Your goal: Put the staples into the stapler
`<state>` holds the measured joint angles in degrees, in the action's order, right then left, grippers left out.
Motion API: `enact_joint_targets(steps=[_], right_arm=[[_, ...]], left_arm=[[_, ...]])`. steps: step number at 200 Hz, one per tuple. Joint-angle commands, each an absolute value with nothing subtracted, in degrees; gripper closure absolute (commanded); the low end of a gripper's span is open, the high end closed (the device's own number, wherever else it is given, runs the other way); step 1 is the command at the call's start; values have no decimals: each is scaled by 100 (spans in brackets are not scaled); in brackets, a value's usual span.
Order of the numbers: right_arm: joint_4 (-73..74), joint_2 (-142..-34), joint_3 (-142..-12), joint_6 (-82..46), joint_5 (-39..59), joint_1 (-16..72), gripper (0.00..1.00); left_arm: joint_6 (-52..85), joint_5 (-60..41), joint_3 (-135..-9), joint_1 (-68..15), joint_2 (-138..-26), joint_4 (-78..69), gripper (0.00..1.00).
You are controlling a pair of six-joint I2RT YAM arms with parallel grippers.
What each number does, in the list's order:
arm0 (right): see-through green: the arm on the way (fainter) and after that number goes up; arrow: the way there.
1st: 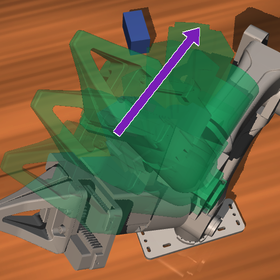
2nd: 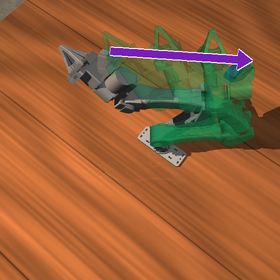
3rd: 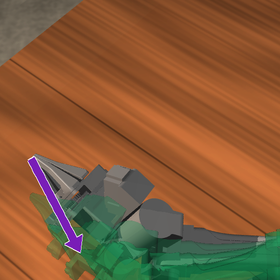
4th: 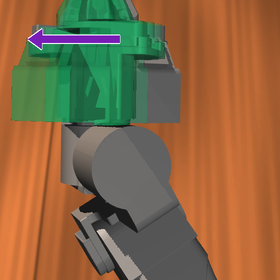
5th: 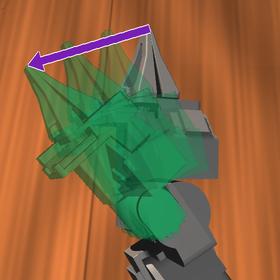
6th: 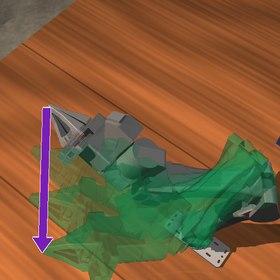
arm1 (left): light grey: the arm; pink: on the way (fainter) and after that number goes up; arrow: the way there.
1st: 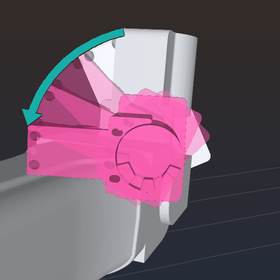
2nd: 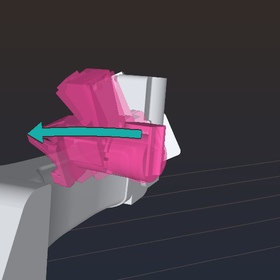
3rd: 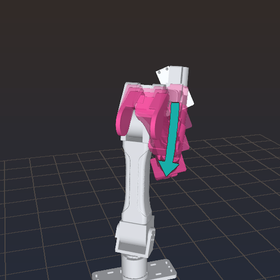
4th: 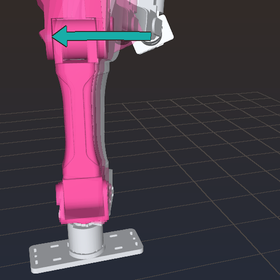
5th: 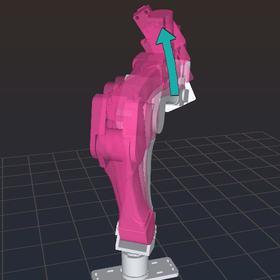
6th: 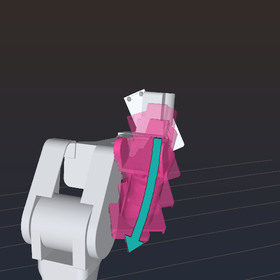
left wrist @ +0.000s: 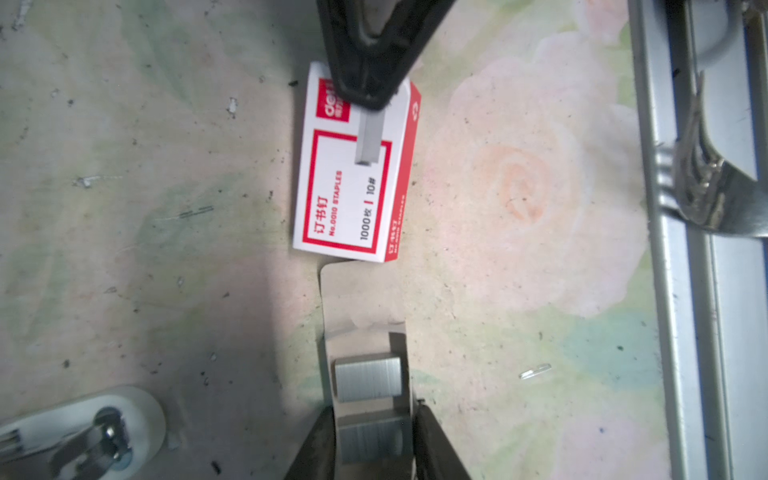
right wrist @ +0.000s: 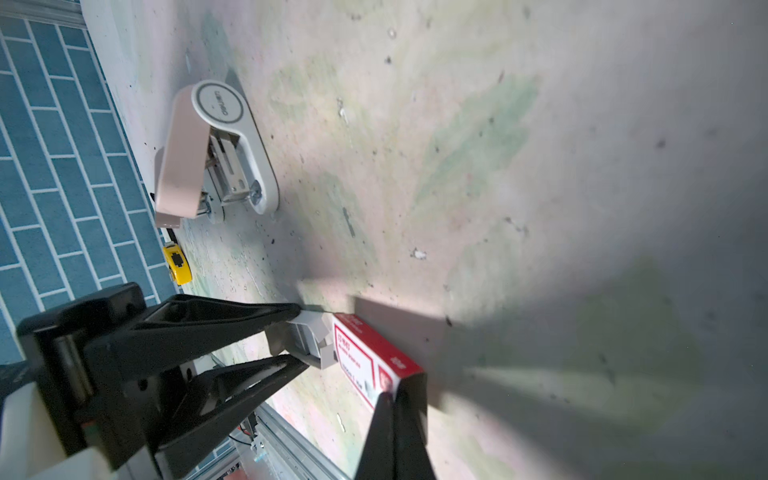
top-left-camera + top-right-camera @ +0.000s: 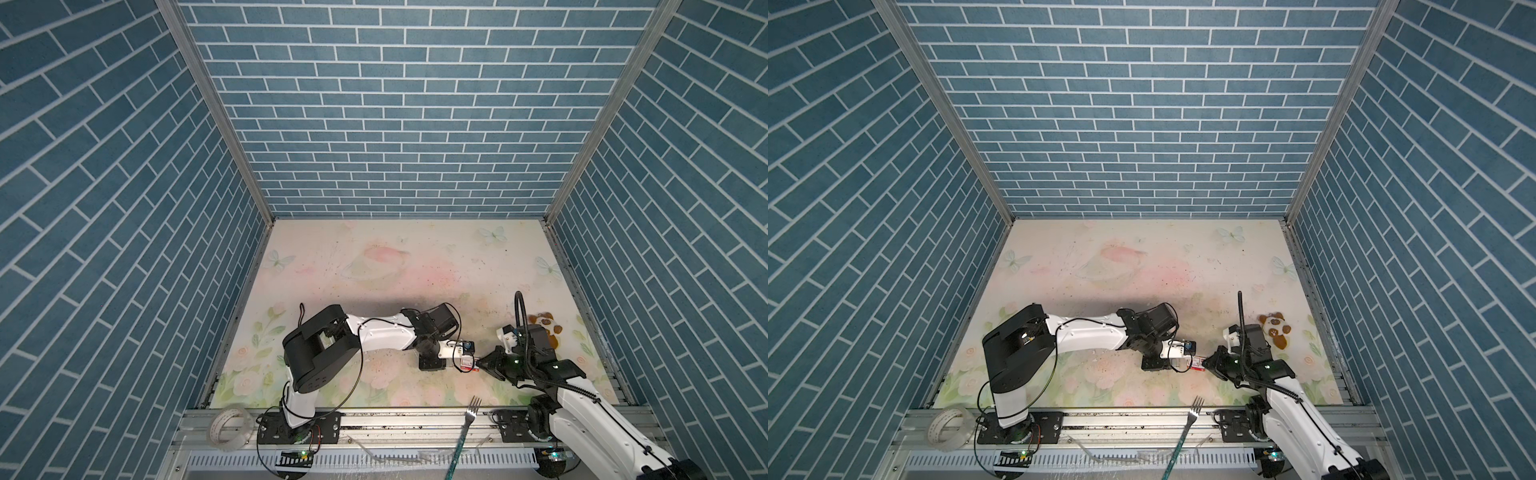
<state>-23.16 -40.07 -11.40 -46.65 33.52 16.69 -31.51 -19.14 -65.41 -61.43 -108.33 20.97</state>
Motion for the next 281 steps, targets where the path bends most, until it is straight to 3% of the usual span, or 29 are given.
enact_joint_targets(steps=[1,43,70,125,281], right_arm=[[-2701,-3883,-1282,-4737,2996,1635,98],[-2650,-4147,-1272,-4759,2782,1635,89],[-2586,-4341,-1360,-4695,2786,1634,77],[-2819,-3975,-1501,-4675,2729,1629,64],[-2800,-3925,-1593,-4680,2663,1628,59]], left_arm=[[-3199,-1767,-6370,-6162,-10949,2417,67],[-3222,-1723,-6350,-6166,-10915,2441,65],[-3217,-1725,-6398,-6161,-10890,2460,59],[-3243,-1746,-6531,-6167,-10847,2591,51],[-3234,-1602,-6547,-6161,-10908,2514,37]])
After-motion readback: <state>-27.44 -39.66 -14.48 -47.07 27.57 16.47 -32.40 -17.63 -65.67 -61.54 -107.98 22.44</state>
